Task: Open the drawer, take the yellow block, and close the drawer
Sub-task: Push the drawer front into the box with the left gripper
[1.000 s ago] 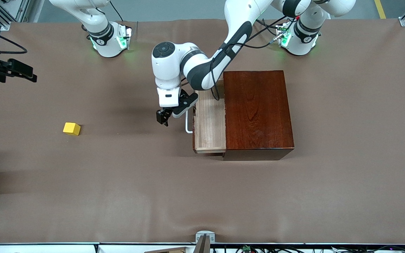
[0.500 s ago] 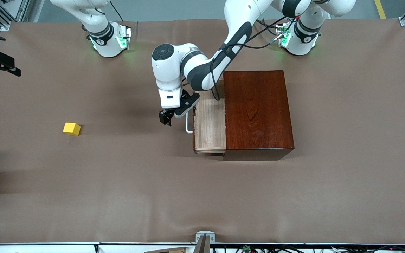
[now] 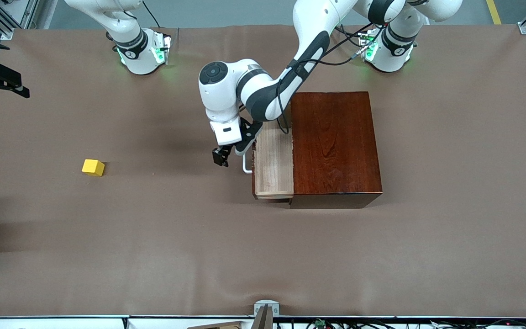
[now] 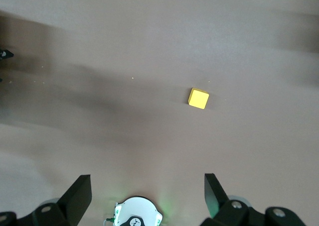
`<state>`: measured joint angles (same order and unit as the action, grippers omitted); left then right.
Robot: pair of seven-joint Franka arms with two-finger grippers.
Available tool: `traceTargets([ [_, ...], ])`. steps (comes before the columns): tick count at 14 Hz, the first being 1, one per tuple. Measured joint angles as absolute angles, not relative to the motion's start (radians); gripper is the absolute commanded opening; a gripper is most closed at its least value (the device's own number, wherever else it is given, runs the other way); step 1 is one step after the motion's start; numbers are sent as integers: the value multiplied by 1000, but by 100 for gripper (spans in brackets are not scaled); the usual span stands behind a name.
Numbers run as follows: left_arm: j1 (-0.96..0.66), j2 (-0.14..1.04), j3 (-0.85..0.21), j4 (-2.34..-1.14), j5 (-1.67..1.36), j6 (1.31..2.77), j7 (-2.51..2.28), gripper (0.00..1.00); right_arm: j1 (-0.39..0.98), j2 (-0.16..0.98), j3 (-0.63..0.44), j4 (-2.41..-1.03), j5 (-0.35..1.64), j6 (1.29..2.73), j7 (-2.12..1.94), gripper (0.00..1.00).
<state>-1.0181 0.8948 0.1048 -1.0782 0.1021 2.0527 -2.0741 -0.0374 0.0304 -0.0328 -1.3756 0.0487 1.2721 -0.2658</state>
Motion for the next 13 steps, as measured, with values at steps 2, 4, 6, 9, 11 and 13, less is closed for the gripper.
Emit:
traceTargets([
  [2, -1000, 895, 104, -1074, 87, 1996, -2084, 100, -35, 25, -31, -1370, 49, 1265, -266, 100],
  [4, -985, 895, 104, -1074, 84, 1942, -2087, 100, -29, 24, -29, -1371, 49, 1255, -266, 100],
  [6, -968, 895, 103, -1075, 81, 1890, -2088, 100, -28, 24, -30, -1374, 49, 1251, -266, 100],
  [9, -940, 895, 104, -1076, 81, 1787, -2088, 100, -28, 25, -30, -1383, 49, 1248, -266, 100],
  [11, -922, 895, 107, -1079, 83, 1737, -2088, 100, -28, 27, -30, -1386, 49, 1248, -266, 100],
  [13, -907, 895, 106, -1081, 82, 1720, -2088, 100, -28, 28, -30, -1386, 49, 1250, -266, 100],
])
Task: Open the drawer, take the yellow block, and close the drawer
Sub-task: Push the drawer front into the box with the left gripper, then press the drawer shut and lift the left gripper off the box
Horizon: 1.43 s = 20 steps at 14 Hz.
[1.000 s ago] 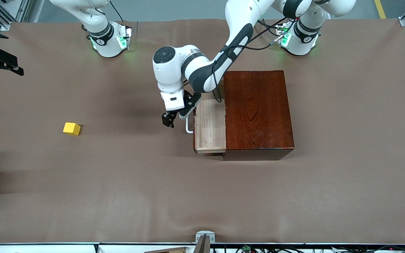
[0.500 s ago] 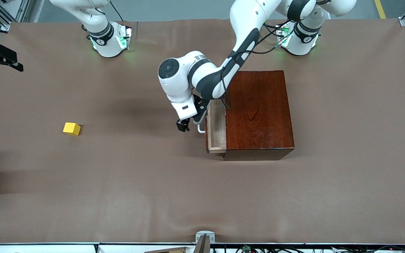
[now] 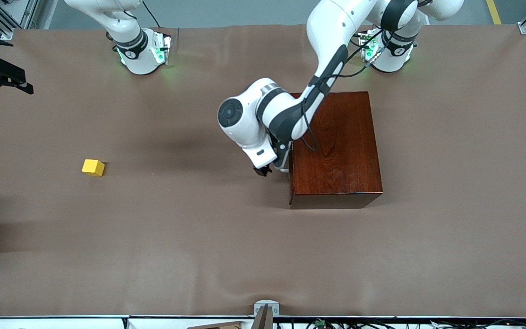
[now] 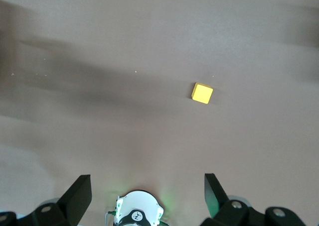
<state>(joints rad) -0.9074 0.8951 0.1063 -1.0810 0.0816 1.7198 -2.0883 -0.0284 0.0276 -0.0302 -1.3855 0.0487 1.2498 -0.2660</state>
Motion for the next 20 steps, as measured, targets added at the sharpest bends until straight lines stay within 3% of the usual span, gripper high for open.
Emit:
traceTargets([
  [11, -885, 852, 117, -1050, 80, 1745, -2025, 100, -28, 28, -30, -1386, 49, 1255, -266, 100],
  [20, -701, 576, 163, -1049, 100, 1697, -1598, 100, -28, 28, -31, -1386, 49, 1254, -266, 100],
])
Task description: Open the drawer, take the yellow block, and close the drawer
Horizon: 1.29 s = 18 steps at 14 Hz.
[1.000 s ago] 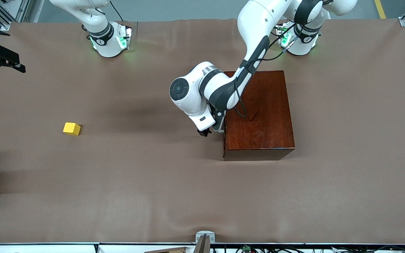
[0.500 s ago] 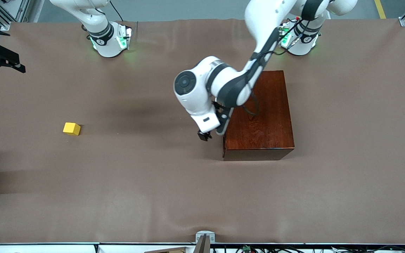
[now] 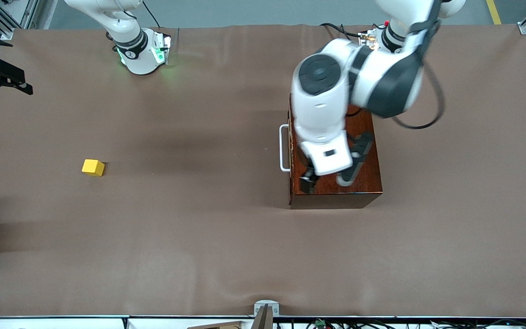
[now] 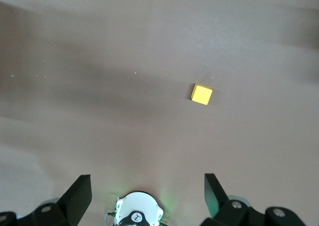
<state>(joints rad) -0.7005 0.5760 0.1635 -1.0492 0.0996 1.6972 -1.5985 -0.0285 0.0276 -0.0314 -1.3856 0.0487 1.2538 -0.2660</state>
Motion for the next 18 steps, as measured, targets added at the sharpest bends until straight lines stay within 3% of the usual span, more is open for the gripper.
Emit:
traceTargets([
  [12, -528, 414, 163, -1053, 100, 1539, -1034, 100, -29, 28, -33, -1387, 49, 1248, -266, 100],
  [18, -326, 321, 161, -1057, 100, 1486, -536, 100, -30, 28, -35, -1389, 49, 1248, -265, 100],
])
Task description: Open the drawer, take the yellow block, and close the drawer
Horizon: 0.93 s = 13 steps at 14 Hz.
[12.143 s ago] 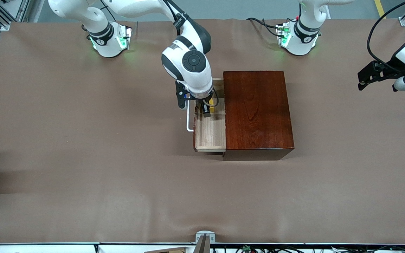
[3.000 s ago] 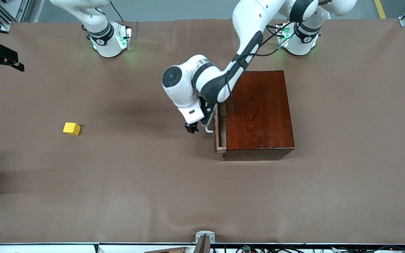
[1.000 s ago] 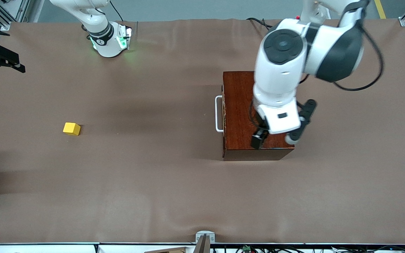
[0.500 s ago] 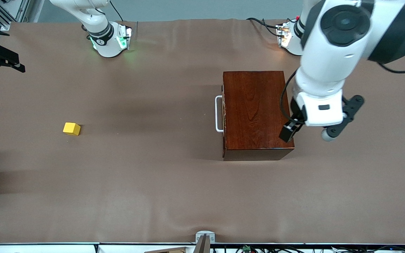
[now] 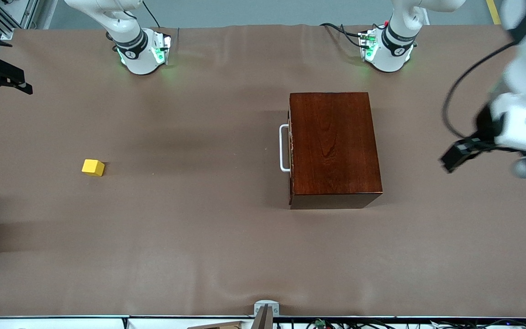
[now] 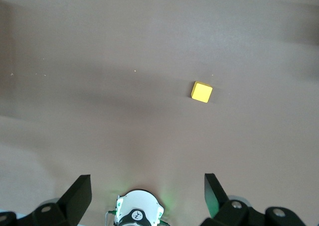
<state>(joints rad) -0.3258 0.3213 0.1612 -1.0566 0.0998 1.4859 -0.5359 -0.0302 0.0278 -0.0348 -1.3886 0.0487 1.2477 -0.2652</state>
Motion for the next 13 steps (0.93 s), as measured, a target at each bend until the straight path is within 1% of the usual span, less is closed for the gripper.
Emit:
traceTargets([
  [5, -222, 308, 160, -1075, 100, 1478, -227, 100, -33, 28, -38, -1391, 50, 1242, -145, 100],
  [10, -210, 301, 159, -1102, 100, 1470, -92, 100, -33, 28, -38, -1393, 51, 1243, -112, 100],
  [13, -173, 239, 159, -1182, 83, 1466, -2, 100, -33, 28, -38, -1394, 51, 1243, -110, 100],
])
